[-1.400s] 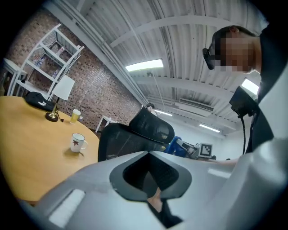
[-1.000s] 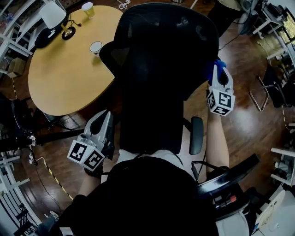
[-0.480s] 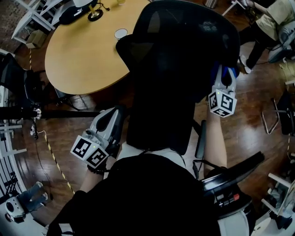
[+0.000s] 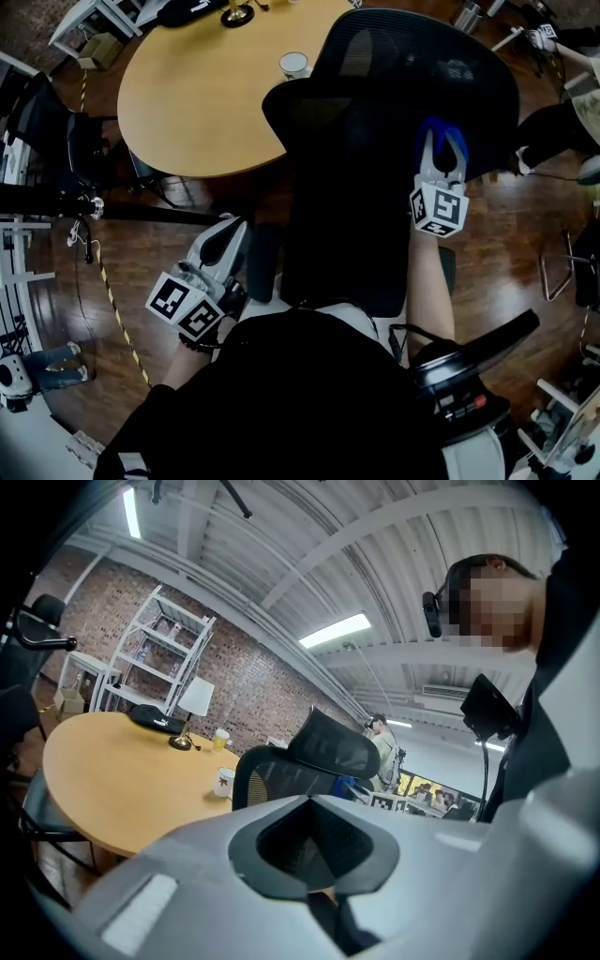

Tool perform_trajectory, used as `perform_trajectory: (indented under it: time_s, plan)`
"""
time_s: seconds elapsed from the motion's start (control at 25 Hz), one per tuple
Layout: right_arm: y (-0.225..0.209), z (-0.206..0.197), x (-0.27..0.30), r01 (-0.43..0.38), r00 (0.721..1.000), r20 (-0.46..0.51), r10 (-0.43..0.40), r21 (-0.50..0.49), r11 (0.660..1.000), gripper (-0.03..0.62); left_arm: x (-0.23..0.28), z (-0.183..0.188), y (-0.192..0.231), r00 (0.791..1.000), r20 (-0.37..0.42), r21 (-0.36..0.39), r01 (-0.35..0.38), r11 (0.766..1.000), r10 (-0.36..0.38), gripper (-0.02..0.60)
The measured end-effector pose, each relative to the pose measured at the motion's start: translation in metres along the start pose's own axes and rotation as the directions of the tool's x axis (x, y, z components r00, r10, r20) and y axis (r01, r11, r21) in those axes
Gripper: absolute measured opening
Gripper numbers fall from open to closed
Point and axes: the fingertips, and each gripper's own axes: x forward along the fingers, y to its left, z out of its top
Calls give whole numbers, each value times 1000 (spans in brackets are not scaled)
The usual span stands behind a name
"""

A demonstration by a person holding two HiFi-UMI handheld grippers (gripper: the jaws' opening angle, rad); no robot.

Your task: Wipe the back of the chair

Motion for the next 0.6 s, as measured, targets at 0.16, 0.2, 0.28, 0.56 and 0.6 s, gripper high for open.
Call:
perform_trajectory:
  time_s: [0.16, 0.2, 0.28, 0.56, 0.6]
  plan:
    - [89, 8, 26, -184, 983, 11, 185, -50, 982, 48, -15, 5, 15, 1000, 9, 1, -27, 1000, 27, 6]
    - [114, 10, 31, -230, 972, 26, 232, -65, 971, 48, -19, 6, 19, 999, 12, -2, -35, 999, 35, 6]
    - [161, 11, 41, -293, 952, 71, 297, -62, 954, 48, -29, 5, 29, 999, 14, -8, -51, 999, 51, 6]
    - [301, 25, 54, -471, 879, 73, 471, -8, 882, 48, -61, 4, 57, 996, 17, -22, -90, 996, 90, 6]
    - [318, 26, 55, -501, 863, 60, 502, -24, 865, 48, -64, 7, 59, 996, 18, -17, -93, 996, 93, 6]
